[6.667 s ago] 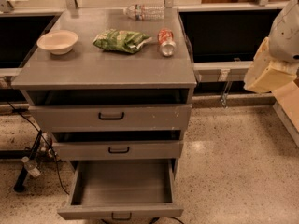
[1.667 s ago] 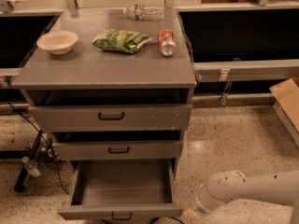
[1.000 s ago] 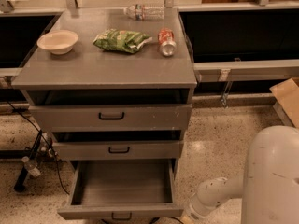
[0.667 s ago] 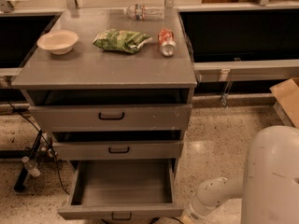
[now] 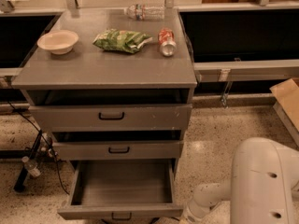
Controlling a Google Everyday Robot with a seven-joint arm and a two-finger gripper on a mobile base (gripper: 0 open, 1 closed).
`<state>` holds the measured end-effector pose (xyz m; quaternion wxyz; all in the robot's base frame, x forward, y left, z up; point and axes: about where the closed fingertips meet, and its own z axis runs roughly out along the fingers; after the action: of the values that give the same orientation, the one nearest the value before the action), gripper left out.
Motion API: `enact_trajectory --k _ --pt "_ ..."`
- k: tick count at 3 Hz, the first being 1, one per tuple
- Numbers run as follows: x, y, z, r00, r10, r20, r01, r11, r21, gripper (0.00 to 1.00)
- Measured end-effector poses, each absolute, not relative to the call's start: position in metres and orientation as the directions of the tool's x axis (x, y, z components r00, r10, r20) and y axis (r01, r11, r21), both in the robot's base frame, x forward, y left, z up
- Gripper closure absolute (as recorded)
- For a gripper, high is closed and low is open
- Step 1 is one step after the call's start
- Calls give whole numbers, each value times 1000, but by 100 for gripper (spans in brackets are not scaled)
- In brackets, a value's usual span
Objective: Close bottom drawer
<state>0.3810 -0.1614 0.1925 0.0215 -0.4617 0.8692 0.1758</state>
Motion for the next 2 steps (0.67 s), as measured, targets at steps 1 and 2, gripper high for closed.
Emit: enact_trajectory --k 1,2 --pt "382 -163 131 -598 -788 -146 -776 524 350 100" --pt "384 -163 130 -600 -787 -147 -776 526 349 100"
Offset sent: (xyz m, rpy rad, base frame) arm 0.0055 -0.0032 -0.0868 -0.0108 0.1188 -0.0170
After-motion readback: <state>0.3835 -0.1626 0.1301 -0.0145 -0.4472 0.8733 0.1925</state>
